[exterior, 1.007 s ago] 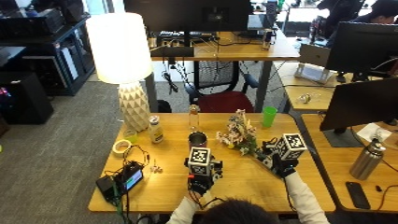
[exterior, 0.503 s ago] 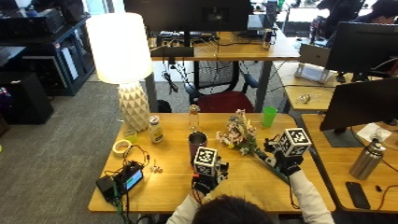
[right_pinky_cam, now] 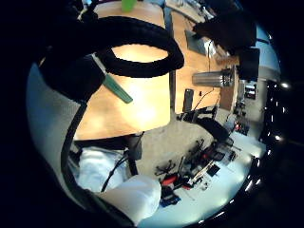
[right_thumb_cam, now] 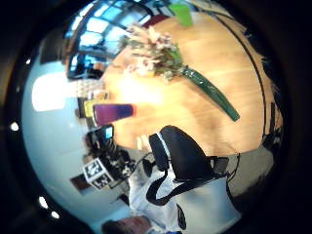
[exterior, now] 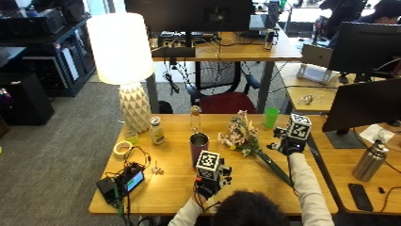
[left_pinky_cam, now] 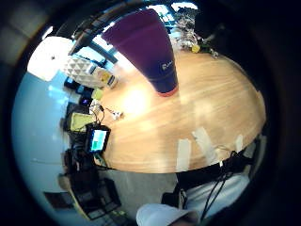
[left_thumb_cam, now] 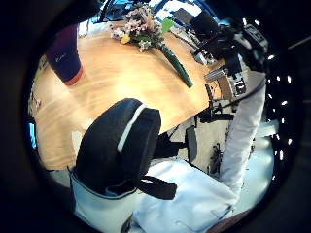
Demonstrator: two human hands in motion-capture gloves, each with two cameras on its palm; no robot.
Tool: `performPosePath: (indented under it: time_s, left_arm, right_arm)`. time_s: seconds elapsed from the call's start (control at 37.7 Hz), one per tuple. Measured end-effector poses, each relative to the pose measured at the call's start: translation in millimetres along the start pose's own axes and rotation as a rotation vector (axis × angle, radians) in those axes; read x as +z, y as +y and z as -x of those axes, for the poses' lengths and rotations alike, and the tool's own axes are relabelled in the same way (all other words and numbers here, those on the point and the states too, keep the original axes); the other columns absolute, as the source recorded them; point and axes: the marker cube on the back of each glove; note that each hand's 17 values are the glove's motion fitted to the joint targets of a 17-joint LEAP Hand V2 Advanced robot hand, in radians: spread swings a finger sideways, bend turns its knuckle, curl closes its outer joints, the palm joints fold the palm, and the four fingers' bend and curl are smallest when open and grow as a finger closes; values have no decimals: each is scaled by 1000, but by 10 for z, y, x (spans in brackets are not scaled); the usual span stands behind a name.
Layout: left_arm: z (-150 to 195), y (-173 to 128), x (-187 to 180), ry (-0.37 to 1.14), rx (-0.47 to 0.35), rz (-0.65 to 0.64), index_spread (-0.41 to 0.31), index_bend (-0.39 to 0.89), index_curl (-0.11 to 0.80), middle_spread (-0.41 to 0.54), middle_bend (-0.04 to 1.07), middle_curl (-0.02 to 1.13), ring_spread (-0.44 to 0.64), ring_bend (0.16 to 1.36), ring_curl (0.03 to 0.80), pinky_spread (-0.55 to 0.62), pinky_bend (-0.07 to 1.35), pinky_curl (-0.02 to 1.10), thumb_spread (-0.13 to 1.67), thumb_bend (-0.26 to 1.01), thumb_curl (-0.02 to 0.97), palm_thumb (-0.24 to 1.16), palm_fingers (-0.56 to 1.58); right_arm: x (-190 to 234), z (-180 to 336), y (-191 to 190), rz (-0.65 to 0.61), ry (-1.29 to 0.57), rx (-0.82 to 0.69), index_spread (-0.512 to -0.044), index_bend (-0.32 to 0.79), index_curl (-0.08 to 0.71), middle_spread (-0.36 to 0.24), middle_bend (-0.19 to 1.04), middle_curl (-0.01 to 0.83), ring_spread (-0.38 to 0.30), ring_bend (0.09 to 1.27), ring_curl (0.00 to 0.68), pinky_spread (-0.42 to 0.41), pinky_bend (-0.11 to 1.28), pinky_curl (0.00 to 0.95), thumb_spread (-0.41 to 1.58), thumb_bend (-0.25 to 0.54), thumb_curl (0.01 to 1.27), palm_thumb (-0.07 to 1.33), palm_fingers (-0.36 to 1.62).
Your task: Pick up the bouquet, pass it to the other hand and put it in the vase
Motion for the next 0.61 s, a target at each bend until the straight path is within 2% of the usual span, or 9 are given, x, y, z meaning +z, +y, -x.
performPosePath:
  time_s: [0.05,0.16,0.32,0.42,0.48,0.58,0.61]
  left_arm:
    - [4,-11,47,3,2,0,-102,120,339,54,116,229,70,499,313,193,305,332,1131,-25,193,151,399]
    - [13,-57,155,10,20,-7,-86,109,322,81,125,224,92,534,324,209,355,351,1118,-25,201,142,343]
    - [6,-35,196,23,17,31,-76,120,305,104,145,224,111,574,332,220,397,363,1103,-23,212,135,303]
    - [-13,-39,223,42,16,50,-78,87,283,118,159,231,127,603,338,229,436,374,1084,-29,218,116,261]
    - [-20,-37,223,48,18,53,-80,93,275,122,164,235,130,614,340,231,447,377,1073,-33,220,102,253]
    - [-33,-18,209,50,17,63,-81,100,264,128,169,241,135,634,342,236,466,380,1056,-31,224,88,239]
    - [-31,-23,222,48,18,65,-80,103,261,129,170,243,136,638,342,237,469,381,1052,-30,226,85,237]
  right_arm:
    - [179,-58,-5,72,-18,40,-188,-31,64,30,265,343,66,656,364,210,720,394,1107,14,237,445,552]
    - [448,-53,404,200,-38,137,-164,-6,45,42,280,356,31,687,372,183,751,401,1091,0,254,472,557]
    - [1050,-129,400,214,-30,109,-152,19,37,17,329,381,-25,702,378,139,757,397,1069,-6,281,533,582]
    - [1373,-148,439,255,-14,125,-172,48,47,-2,324,388,-82,750,395,40,737,396,1052,0,300,594,631]
    - [1443,-153,412,225,-5,122,-180,56,54,-6,325,392,-95,747,400,21,737,399,1047,-5,305,607,626]
    - [1472,-174,279,57,36,121,-196,118,88,-14,344,404,-99,691,398,29,693,393,1037,-5,317,647,617]
    - [1469,-174,257,24,45,123,-202,185,114,-24,348,406,-98,656,388,28,659,383,1035,11,325,684,654]
